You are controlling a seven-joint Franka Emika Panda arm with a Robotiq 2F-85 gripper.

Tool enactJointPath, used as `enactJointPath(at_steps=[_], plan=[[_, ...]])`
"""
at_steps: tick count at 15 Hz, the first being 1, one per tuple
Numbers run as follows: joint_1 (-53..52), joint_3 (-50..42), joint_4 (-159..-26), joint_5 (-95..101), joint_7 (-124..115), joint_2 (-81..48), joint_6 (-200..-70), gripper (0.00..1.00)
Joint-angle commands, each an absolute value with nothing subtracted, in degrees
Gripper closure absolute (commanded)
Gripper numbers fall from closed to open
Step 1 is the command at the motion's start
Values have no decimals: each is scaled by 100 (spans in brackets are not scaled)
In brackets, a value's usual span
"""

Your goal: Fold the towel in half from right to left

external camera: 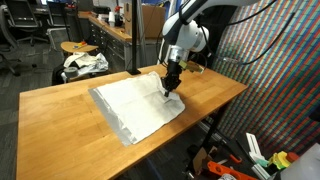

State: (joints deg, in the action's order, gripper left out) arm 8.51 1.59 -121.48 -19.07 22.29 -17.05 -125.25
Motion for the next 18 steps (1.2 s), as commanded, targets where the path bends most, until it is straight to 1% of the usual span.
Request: enactJointPath(at_steps=[1, 10, 18], plan=[[710, 264, -12480, -2191, 2111, -1381, -12797, 88], [494, 522, -12949, -2735, 2193, -1168, -13416, 88], [462, 475, -13022, -2624, 2162, -1088, -13283, 88]])
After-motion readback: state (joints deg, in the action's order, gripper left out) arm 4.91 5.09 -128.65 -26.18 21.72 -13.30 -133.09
